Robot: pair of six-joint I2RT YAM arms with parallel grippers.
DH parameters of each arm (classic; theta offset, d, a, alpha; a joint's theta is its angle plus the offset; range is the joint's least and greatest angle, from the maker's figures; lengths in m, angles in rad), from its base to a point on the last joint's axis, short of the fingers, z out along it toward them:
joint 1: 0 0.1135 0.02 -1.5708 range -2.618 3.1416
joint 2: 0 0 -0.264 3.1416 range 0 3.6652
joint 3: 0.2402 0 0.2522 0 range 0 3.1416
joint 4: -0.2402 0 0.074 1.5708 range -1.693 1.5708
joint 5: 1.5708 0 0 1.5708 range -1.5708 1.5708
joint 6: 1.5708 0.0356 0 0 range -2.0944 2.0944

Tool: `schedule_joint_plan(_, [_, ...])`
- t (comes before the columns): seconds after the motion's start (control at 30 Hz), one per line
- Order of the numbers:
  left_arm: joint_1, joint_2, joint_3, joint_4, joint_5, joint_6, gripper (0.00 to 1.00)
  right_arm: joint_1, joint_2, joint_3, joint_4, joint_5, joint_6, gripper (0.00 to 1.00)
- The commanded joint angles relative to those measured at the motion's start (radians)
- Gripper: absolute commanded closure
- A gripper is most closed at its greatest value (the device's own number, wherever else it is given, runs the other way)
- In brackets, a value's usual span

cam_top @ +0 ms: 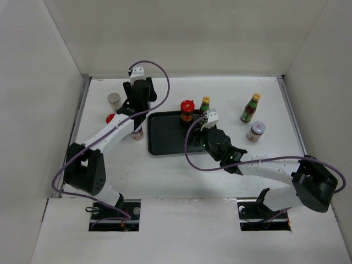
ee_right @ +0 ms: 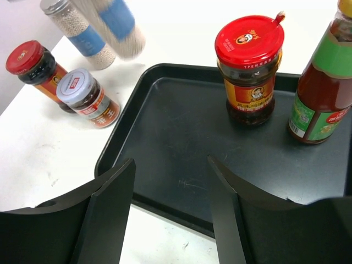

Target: Organize the condiment bottles

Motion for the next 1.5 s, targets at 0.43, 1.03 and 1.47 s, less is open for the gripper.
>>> schedule_joint_plan(0.43, [-0.234,-0.035,-0.11,0.231,0.064,-0.102,0.63,-0.123,-0.173,-0.122,0.118,0.084,0.082,0.4])
schedule_joint_plan(1.03, [-0.281,0.12,-0.056,0.336,-0.005,-0.006,0.58,-0.15,-0.166,-0.122,0.108,0.053,0.094,0.38])
schedule_joint_plan(1.47, [-0.296,0.079,-0.061,0.308,-0.017,0.013,0.13,-0.158,-0.167,-0.122,0.102,0.05,0.099,0.3])
